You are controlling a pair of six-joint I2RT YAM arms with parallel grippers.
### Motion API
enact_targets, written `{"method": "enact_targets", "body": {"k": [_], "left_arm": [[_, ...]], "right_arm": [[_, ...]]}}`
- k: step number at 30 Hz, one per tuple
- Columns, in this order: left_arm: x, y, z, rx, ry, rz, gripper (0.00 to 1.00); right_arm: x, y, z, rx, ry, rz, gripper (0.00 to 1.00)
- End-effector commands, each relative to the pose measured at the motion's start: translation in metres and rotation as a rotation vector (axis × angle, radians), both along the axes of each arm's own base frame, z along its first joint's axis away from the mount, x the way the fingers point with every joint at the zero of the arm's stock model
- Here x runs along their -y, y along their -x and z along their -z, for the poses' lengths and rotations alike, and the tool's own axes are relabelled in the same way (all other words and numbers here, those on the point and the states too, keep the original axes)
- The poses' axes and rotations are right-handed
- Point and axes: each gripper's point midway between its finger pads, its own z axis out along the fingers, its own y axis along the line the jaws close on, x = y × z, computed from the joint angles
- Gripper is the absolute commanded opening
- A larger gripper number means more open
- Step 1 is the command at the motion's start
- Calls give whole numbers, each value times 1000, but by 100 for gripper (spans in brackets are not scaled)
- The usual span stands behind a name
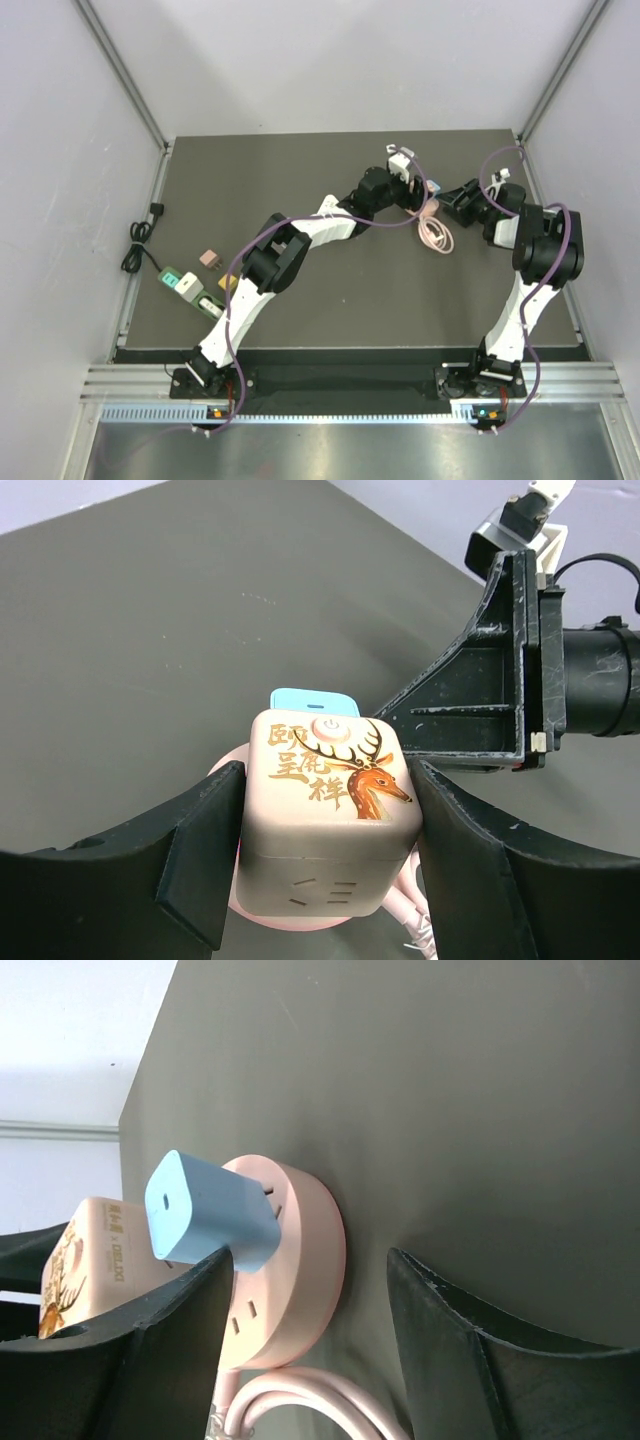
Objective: Pull the plug off the socket
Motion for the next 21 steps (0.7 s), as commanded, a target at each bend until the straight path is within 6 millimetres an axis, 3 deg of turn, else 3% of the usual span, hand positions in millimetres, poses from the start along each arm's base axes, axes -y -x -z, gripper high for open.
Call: {"method": "enact_targets", "body": {"k": [1, 5, 7, 9, 14, 18, 21], "left_arm": [[8, 5, -64, 92, 123, 42, 0], [0, 5, -39, 64, 39, 12, 0], [-2, 6, -31, 60, -1, 14, 14], [-6, 11, -25, 52, -42, 27, 37], [-13, 11, -33, 66, -104, 46, 60], [-12, 12, -41, 77, -138, 122, 87], [-14, 9, -36, 55, -155, 159, 92]], "right_arm": [[8, -7, -18, 59, 42, 13, 63], [9, -8, -19, 70, 38, 18, 63], [9, -8, -18, 71, 43, 22, 63], [9, -8, -18, 75, 45, 22, 63], [6, -8, -17, 79, 47, 12, 63], [5, -7, -18, 77, 51, 7, 63], [5, -8, -19, 80, 59, 7, 63]]}}
